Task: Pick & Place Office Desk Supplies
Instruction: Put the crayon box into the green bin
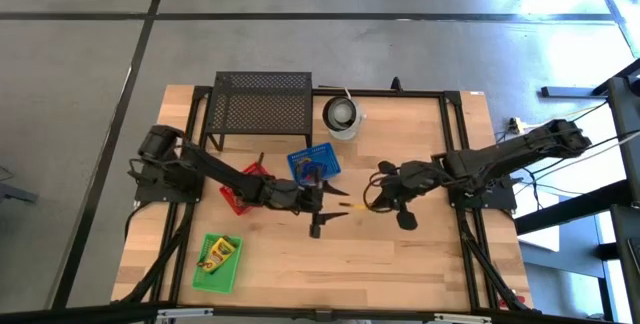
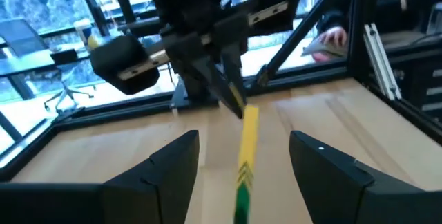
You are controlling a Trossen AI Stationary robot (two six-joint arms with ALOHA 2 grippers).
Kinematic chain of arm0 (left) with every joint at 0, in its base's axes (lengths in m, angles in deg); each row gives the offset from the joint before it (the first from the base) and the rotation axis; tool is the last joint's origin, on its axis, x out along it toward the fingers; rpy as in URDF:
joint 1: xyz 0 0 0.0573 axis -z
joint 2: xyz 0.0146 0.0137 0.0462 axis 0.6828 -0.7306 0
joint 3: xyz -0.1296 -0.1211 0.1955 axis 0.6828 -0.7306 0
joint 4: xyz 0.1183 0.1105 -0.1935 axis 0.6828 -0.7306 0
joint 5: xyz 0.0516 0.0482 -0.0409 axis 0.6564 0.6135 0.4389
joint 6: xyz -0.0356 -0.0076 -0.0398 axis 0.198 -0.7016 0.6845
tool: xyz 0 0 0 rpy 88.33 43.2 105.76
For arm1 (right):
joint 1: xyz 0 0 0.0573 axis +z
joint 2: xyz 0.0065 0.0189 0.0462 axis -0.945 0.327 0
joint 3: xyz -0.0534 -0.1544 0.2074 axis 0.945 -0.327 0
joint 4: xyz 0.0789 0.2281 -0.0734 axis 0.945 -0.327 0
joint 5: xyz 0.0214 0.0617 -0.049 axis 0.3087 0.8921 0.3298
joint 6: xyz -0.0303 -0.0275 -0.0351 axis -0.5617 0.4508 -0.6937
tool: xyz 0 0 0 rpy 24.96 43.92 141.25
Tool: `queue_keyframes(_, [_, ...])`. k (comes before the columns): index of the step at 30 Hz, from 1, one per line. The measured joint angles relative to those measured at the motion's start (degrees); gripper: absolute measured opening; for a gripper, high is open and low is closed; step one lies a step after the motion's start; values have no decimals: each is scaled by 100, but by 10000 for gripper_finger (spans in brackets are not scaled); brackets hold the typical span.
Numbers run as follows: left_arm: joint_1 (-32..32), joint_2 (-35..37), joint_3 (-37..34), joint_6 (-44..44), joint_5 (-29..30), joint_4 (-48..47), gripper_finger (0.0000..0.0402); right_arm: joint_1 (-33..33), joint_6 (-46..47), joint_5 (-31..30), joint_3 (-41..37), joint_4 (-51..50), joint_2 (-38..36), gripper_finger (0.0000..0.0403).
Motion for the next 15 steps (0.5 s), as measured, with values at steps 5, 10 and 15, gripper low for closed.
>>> queue_keyframes(5, [-2, -384, 46, 8, -75, 607, 221, 157, -286, -96, 0, 652, 0, 5])
queue_keyframes(10, [0, -558, 203, 50, -79, 608, 219, 265, -547, -152, 0, 974, 0, 5])
queue_keyframes(15, [18, -562, 201, 242, -77, 571, 195, 333, -548, -403, 0, 977, 2, 5])
